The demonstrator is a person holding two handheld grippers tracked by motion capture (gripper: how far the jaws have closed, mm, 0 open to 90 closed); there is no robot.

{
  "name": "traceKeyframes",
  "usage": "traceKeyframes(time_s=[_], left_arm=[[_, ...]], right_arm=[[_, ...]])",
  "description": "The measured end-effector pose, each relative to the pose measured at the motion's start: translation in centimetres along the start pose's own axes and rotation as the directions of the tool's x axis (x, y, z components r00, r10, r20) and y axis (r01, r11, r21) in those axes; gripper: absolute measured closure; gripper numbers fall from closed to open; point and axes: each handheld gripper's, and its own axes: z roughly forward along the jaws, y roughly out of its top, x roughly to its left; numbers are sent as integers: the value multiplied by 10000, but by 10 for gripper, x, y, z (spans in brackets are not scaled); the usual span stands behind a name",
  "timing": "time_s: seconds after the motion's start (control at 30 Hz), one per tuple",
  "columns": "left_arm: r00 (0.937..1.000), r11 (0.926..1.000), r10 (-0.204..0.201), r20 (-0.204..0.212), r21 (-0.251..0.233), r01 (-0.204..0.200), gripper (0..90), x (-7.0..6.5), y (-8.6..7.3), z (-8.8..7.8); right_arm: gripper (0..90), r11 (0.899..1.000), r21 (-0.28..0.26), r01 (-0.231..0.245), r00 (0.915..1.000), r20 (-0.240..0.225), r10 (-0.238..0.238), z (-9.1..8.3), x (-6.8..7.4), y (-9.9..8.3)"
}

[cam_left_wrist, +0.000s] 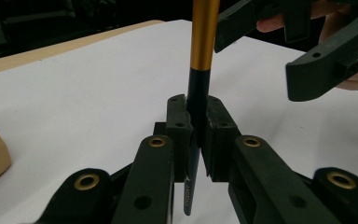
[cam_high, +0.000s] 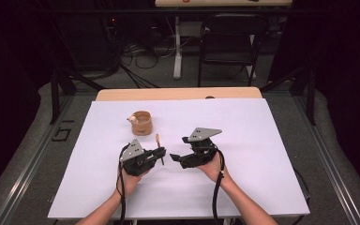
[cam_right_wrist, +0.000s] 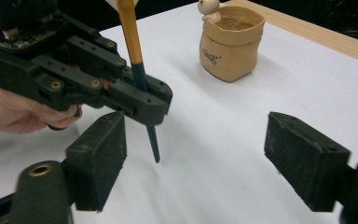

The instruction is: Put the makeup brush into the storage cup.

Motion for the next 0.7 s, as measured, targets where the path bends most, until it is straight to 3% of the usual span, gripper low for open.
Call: traceKeyframes(time_s=[0.27,0.5,0.7], left_arm=[[9999,10000,-20,-128,-75,20,823,6,1,-4],[9995,10000,12,-316,7,-12,823,10,2,-8],[9989,10000,77,-457,-13,-77,823,16,4,-10]], right_arm=[[76,9995,-120,292,9983,516,-285,-12,-4,-12],[38,9971,-457,613,9946,871,-571,-22,-3,-17],[18,9964,-421,734,9916,1095,-684,-32,-3,-25]])
